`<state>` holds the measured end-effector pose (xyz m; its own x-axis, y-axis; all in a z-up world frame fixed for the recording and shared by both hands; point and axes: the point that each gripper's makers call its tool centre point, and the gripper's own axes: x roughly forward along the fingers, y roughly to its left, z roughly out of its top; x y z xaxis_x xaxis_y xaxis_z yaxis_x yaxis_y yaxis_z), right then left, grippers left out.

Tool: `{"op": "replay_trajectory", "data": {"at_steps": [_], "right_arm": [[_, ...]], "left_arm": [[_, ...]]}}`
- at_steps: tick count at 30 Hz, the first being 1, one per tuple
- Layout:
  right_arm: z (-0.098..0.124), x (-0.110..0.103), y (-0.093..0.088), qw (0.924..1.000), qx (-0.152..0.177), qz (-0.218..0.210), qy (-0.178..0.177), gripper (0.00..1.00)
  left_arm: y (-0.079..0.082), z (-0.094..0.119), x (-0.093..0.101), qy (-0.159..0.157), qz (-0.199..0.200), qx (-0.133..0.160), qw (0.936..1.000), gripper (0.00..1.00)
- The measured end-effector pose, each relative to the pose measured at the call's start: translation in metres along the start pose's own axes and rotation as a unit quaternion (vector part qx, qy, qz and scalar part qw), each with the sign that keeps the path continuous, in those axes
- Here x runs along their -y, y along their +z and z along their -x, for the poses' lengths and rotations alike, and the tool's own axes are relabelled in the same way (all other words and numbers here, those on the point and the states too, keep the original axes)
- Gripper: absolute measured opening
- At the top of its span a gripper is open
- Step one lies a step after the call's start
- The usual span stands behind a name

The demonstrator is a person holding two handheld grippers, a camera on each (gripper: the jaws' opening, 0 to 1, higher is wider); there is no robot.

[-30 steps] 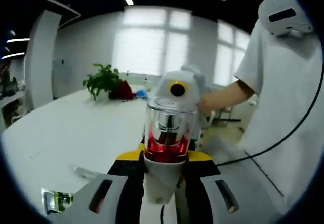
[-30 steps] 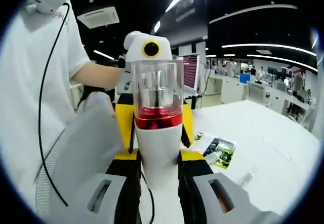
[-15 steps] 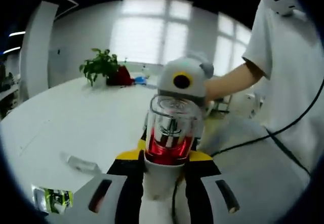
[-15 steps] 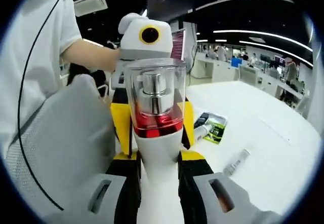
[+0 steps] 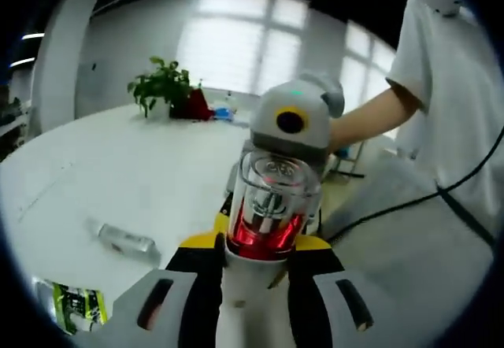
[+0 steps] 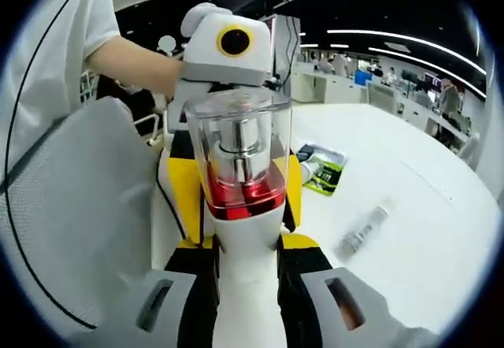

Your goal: Arrange the skincare products in the storage area until every visible bottle or jar stands upright without overlapping.

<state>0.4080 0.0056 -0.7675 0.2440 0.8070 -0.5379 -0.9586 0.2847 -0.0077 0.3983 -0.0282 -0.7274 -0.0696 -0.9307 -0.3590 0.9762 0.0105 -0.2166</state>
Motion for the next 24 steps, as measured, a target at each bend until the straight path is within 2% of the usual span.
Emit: {"op": "replay_trajectory", "data": {"at_steps": [4,10,24], "right_arm": [[-0.003,0.007,-0.007,1.0000,-0.007,0.000,-0.001,0.27],[-0.004,0.021,-0.005,1.0000,-0.004,-0.004,-0.007,0.27],[-0.007,0.069,0.000,0.9999,-0.003,0.007,-0.009,0.27]], "left_arm": [[-0.004,-0.004,-0.007,-0.004,-0.001,-0.002,1.0000,0.26],[0.002,-0.004,-0.020,-0.007,-0.001,0.011,0.9999,0.26],[0.016,-0.008,-0.068,-0.001,-0.010,0.030,0.9995,0.26]]}}
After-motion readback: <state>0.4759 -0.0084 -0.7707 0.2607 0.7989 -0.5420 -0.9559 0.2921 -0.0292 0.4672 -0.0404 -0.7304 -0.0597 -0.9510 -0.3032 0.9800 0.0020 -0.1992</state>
